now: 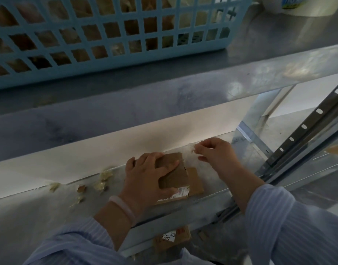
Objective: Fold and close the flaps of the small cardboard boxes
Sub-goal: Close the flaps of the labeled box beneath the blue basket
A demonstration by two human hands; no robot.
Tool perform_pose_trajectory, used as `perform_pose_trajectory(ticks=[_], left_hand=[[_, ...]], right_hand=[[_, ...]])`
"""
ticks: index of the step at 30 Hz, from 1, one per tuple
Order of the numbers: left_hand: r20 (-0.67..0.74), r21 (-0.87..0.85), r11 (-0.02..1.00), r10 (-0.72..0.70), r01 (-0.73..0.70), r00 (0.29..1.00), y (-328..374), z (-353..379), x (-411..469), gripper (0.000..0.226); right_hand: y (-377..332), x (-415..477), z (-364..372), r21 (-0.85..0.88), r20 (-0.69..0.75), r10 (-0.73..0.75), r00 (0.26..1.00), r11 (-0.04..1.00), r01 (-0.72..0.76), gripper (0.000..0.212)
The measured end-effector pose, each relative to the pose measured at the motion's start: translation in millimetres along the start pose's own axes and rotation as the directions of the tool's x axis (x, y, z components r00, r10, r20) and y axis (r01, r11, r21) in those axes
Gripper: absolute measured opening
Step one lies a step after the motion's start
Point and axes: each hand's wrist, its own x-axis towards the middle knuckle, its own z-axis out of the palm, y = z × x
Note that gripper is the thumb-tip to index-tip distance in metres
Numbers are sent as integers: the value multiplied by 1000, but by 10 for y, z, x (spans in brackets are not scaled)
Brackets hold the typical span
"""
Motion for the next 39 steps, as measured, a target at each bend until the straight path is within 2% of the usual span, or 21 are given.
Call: perform_pose_trajectory(ticks=[3, 4, 7, 8, 11, 14, 17, 18, 20, 21, 23, 24, 27, 30, 32, 36, 39], left_hand=[[-36, -11, 1000, -5, 5, 999, -11, 25, 1, 77], [-42, -17, 1000, -10, 9, 999, -15, 31, 2, 82], [-34, -30, 999, -24, 23, 999, -37, 39, 0, 95], [-25, -33, 999, -27, 27, 999, -39, 37, 0, 97], [-20, -41, 998, -37, 37, 999, -35, 27, 2, 99], [-23, -43, 998, -50, 49, 999, -29, 28, 2, 101], [-20, -43, 998, -51, 50, 998, -30, 30, 0, 102], [-15, -43, 998, -51, 50, 999, -30, 31, 2, 102], [-20, -43, 998, -49, 49, 999, -29, 33, 3, 102], [-27, -39, 998, -48, 47, 998, -28, 36, 3, 102], [-33, -30, 998, -48, 47, 998, -28, 39, 4, 103], [-32, -29, 998, -49, 48, 998, -28, 39, 3, 103], [-18, -18, 999, -46, 46, 999, -30, 40, 7, 103], [-4, -14, 999, -46, 46, 999, -27, 34, 15, 103], [6, -18, 998, -54, 54, 999, -24, 21, 20, 103], [-12, -16, 999, -38, 38, 999, -14, 14, 13, 100], [-25, -23, 999, -33, 32, 999, -15, 15, 15, 99]], right_hand=[[-33, 15, -22, -215, 10, -97, 995, 972, 97, 9], [-33, -7, 10, -209, -8, -106, 994, 973, 102, 9], [4, -83, 164, 42, -42, -26, 999, 999, 27, 12], [32, -99, 200, 70, -47, -32, 998, 997, 35, 14], [110, -116, 203, -128, -44, -170, 984, 978, 164, 21], [145, -157, 135, -300, 4, -310, 951, 906, 297, 27], [184, -225, 97, -242, 113, -283, 953, 922, 302, 57], [212, -235, 100, -217, 155, -253, 955, 934, 283, 58], [256, -246, 113, -148, 185, -203, 961, 961, 232, 22], [275, -250, 116, -67, 196, -145, 970, 985, 161, 10], [300, -257, 123, 130, 259, 16, 966, 990, -51, 16], [322, -251, 113, 158, 303, 47, 952, 982, -99, 15], [383, -213, 103, 107, 344, 51, 937, 990, -93, 24], [391, -171, 148, 53, 286, 56, 957, 996, -74, 14], [379, -124, 150, 9, 249, -2, 969, 1000, 0, 11], [294, -16, 112, -46, 262, -67, 963, 996, 82, 14], [200, 71, 111, -192, 188, -161, 969, 961, 198, 17]])
